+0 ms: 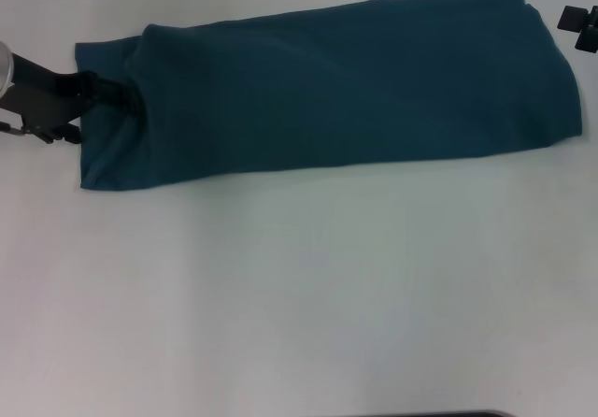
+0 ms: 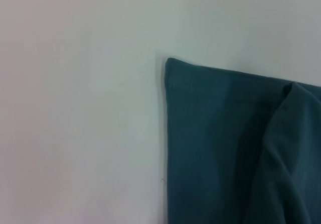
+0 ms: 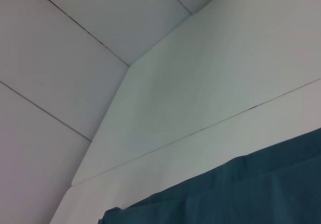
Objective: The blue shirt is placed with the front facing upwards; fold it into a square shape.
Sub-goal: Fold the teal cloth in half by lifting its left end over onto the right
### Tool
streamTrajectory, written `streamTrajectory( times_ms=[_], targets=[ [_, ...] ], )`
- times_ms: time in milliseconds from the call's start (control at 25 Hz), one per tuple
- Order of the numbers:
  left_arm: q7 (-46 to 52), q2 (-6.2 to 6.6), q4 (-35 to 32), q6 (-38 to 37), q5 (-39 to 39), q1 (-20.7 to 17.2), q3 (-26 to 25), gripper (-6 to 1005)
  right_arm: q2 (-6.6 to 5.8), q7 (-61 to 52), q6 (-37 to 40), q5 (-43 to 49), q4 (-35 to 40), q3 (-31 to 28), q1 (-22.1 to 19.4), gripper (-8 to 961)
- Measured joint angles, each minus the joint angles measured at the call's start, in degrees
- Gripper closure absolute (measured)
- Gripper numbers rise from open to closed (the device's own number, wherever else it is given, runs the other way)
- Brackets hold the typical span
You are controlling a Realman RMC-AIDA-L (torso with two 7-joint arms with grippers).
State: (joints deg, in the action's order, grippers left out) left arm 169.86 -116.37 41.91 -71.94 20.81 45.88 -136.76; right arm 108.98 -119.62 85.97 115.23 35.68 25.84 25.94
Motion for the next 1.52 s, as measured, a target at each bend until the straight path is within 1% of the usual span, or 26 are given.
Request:
streamTrajectory(
  times_ms=[520, 840, 1160, 1400, 1520],
  targets=[
    [0.12, -0.09, 0.46, 0.08, -0.51, 0.20, 0.03, 50, 0.00, 0.04, -0.13, 0.00, 0.00, 0.00, -0.02, 123],
    [0.13, -0.24, 0.18, 0.34, -1.38, 0.52, 1.45, 51, 0.00, 0.05, -0.13, 0.00, 0.00, 0.00, 0.02, 124],
    [0.06, -0.88, 0.19, -0.06, -1.25, 0.66, 1.50, 50, 0.00, 0.14, -0.10, 0.00, 0.00, 0.00, 0.07, 126],
    [-0.17, -1.62, 0.70, -1.41, -0.07, 1.06, 1.18, 50, 0.00, 0.23, -0.10, 0.00, 0.00, -0.02, 0.07, 126],
    [-0.26, -1.67, 0.71, -2.24, 1.20, 1.31, 1.28, 50, 0.00, 0.36, -0.10, 0.00, 0.00, -0.08, 0.02, 127]
  ],
)
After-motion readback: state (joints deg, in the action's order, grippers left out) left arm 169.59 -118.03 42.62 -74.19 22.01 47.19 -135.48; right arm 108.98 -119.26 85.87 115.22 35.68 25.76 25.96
